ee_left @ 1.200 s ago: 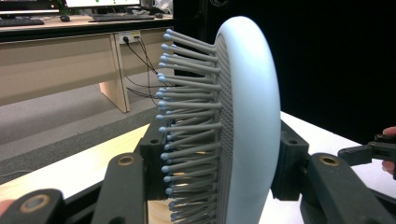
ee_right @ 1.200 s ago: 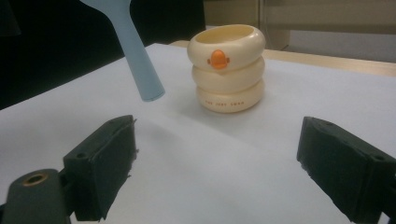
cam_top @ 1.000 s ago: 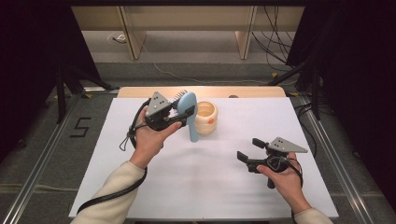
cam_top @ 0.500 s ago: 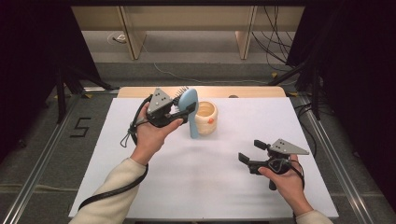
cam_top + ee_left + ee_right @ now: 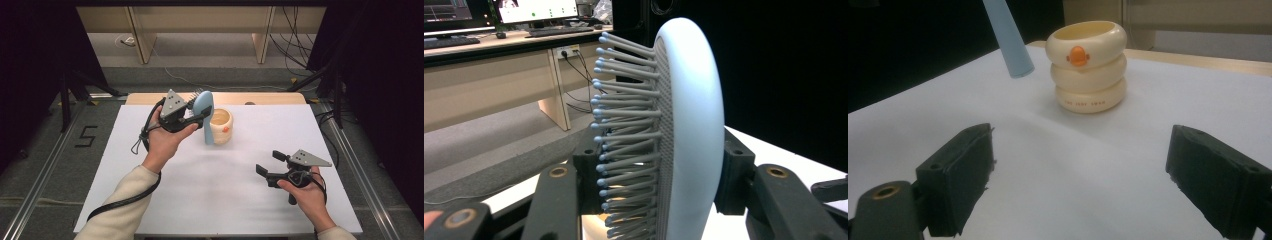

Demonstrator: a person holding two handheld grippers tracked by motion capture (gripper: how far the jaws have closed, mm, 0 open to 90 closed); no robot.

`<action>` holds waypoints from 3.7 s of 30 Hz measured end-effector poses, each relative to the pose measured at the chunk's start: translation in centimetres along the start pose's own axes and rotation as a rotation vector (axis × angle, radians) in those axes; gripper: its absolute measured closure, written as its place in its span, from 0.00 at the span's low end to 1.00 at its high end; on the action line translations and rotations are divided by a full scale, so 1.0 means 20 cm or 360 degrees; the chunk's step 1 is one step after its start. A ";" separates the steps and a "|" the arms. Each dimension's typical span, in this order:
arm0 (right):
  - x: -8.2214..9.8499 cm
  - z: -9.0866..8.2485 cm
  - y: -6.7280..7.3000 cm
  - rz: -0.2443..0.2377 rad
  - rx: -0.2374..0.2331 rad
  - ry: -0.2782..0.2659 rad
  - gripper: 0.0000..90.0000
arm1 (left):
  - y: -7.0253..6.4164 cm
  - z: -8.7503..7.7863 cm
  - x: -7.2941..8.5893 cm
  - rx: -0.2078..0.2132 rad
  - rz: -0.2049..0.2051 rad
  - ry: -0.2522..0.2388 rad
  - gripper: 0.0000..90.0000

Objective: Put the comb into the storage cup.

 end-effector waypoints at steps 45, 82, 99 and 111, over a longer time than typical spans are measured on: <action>0.02 -0.02 0.00 0.0014 0.0006 -0.0028 0.14 | 0.05 0.05 -0.11 -0.0002 -0.0001 -0.0077 0.56; 0.02 -0.02 0.00 0.0020 0.0004 -0.0034 0.14 | 0.08 0.13 -0.17 -0.0033 0.0033 -0.0086 0.56; 0.02 -0.02 0.00 0.0017 -0.0001 -0.0034 0.14 | 0.11 0.15 -0.19 -0.0050 0.0034 -0.0086 0.56; 0.02 -0.02 0.00 0.0019 -0.0003 -0.0034 0.14 | 0.12 0.16 -0.21 -0.0059 0.0041 -0.0103 0.56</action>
Point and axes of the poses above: each handheld gripper's, and its own axes: z roughly forward along the jaws, x roughly out of its underside, y roughly to its left, the point moved 1 cm from there along z, roughly forward along the jaws, and after that the axes turned 11 degrees about z, right-handed, at the moved point
